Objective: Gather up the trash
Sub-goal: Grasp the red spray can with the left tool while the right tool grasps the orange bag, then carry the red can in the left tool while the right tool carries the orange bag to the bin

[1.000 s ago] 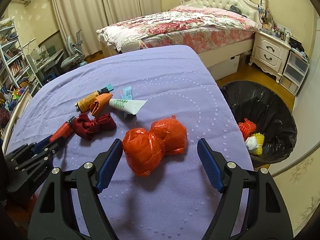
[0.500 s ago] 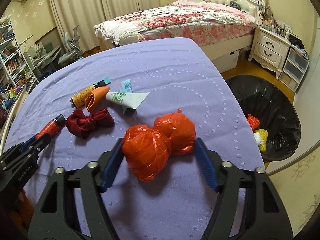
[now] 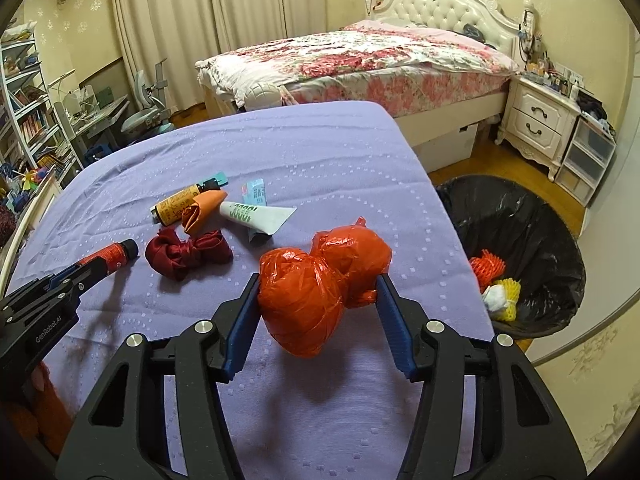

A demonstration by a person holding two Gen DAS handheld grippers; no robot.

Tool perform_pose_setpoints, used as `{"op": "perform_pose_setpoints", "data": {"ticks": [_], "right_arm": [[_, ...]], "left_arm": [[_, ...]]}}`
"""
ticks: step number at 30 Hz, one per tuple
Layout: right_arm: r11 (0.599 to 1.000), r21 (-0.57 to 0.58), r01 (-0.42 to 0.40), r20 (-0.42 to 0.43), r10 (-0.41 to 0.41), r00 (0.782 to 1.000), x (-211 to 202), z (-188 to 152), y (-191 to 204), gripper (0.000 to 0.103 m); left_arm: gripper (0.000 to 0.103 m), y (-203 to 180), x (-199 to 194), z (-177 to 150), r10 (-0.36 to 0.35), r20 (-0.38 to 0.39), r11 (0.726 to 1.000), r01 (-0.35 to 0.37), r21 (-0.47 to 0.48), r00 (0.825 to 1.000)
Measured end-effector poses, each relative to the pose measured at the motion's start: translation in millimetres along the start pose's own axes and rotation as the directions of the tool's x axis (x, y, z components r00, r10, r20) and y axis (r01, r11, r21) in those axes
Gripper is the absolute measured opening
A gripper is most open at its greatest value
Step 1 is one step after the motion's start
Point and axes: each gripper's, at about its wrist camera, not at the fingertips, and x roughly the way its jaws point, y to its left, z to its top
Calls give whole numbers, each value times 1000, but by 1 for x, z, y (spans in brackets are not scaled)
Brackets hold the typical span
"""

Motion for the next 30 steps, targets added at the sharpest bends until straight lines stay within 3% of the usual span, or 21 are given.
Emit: {"op": "perform_pose_setpoints", "data": {"ticks": [12,20,24,30], "right_arm": [[1000,6,13,27,-13,1000,-8,0,-10,55],[1000,4,-3,5,3,1000,-1,-5,-7,55],[1000,4,-9,-4,9,1000,3,-7,-5,55],[1000,2,-11,-11,11,1000,5,-8,-5,55]], "left_arm": [[25,1,-10,3,2,26,1000,-2,-10,1000],[25,5,0,-6,9,-31,1000,-9,-12,999],[33,7,8,-6,21,-51,1000,-22,-14,998],[34,10,19,-7,29,-91,999,-32,-25,995]]}}
